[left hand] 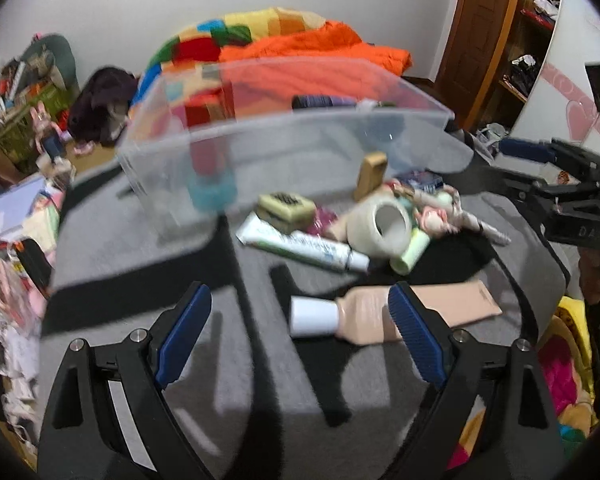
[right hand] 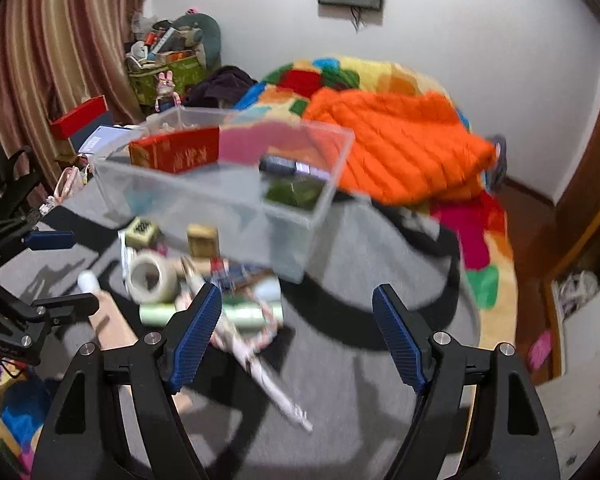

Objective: Organize objects
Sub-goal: 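Grasp the beige tube with the left tool while the right tool grasps the white pen, then carry the beige tube and white pen into the clear box and release both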

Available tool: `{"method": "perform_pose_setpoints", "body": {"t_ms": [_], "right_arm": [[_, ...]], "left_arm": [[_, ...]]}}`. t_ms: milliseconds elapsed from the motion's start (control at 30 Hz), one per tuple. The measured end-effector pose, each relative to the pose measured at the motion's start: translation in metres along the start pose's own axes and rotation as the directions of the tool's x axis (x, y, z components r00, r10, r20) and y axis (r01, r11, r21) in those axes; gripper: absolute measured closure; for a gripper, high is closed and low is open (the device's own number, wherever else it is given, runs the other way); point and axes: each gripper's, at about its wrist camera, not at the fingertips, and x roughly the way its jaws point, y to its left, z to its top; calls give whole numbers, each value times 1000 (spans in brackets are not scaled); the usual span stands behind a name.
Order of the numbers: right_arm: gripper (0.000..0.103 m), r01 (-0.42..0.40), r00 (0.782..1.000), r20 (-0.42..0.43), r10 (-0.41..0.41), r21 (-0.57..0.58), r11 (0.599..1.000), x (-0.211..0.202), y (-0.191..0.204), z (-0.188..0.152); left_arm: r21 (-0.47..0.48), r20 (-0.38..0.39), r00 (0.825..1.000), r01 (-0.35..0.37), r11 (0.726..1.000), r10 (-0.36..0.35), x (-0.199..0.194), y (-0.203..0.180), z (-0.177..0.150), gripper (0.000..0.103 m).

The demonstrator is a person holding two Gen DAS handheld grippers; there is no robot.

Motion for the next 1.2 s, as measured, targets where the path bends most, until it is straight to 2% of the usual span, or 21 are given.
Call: {"method": "perform_pose_setpoints", "body": {"t_ms": [67,200,233,300,367,400,433,733,933,1200], "right_arm": [[28,-27,999,-26,27,25,999,4,-4,-10],[30,-34,998,-58,35,19,999,14,-2,-25],[36,-37,997,-64,39,20,999,17,-1,-27],[47,-62,995,-77,63,20,998,21,1,-29],[58,-95,992,-84,96,19,995,24,4,-30],[66,-99,991,-87,100,16,995,25,5,-30],[70,-103,990,-91,104,10,995,26,7,-31],[90,-102,994,-49,101,-25,994,7,20,-39],[91,-107,994,-30,106,-10,994,-7,22,-43],[93,-105,993,47,105,-13,994,-30,25,-32]], "left_arm": [[-14,-14,999,32,999,-32,5,-1,-4,14],[-17,-5,998,64,998,-64,7,-6,-10,32],[-16,-3,997,81,997,-81,5,-7,-12,42],[-17,3,995,95,995,-95,1,-9,-14,52],[-13,16,997,77,997,-77,-2,-9,-16,58],[-14,20,997,72,997,-71,-4,-9,-18,64],[-20,24,997,69,997,-68,-6,-7,-19,69],[-58,75,997,12,998,-7,-25,6,-28,71],[-95,127,992,7,995,5,-45,18,-29,72],[-131,189,982,8,991,17,-66,31,-18,72]]}}
